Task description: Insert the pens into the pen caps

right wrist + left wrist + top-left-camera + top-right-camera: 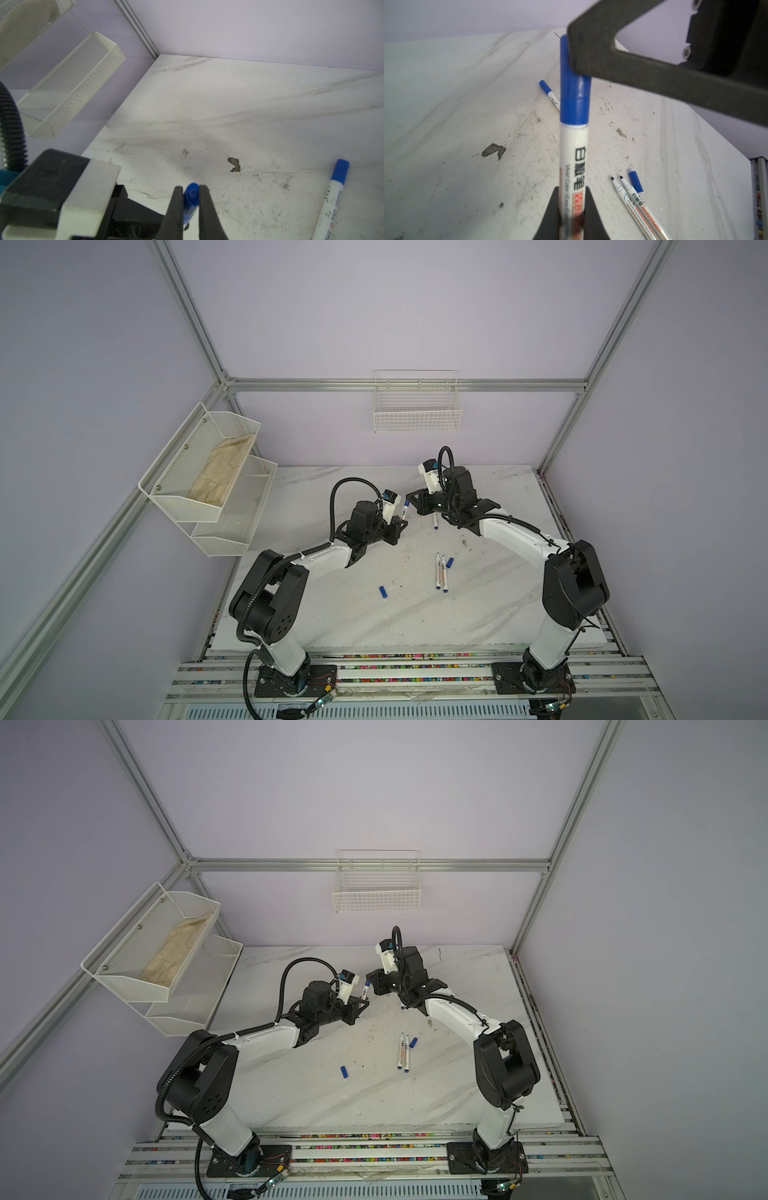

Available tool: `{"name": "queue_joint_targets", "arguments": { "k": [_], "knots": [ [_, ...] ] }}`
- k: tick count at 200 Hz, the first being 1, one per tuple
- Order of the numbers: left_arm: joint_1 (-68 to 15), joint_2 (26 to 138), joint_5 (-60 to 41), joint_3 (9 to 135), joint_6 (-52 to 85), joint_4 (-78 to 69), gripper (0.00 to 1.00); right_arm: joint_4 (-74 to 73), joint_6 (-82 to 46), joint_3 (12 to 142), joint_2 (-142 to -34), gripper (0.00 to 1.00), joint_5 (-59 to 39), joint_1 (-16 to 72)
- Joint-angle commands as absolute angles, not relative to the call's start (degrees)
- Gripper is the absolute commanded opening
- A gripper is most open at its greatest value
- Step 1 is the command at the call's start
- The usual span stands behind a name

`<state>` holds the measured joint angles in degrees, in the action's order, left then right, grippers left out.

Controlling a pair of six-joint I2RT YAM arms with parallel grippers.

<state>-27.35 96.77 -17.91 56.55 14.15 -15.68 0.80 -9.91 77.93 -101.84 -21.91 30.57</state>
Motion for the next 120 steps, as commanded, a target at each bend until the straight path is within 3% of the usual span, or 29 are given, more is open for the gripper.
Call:
{"name": "queue_joint_targets", "arguments": {
  "k": [1, 24, 58, 120],
  "knots": [
    [-21.13, 93.02, -11.19, 69.21, 24.49, -51.11, 0.00, 27.22, -5.12, 71.34, -106.44, 0.00, -26.77, 34.32],
    [-18.76, 94.46, -11.33, 69.36, 31.50, -53.80, 0.00, 25.50, -5.46, 71.02, -105.20, 0.00, -29.20, 34.18],
    [-19.13, 93.59, -13.39, 67.52, 30.57, -51.73, 0.00, 22.95, -6.61, 70.10, -103.25, 0.00, -33.34, 31.44],
    [-27.18, 88.97, -15.38, 58.31, 15.73, -42.67, 0.00, 17.03, -10.35, 69.75, -100.53, 0.00, -39.58, 27.47]
  ]
}}
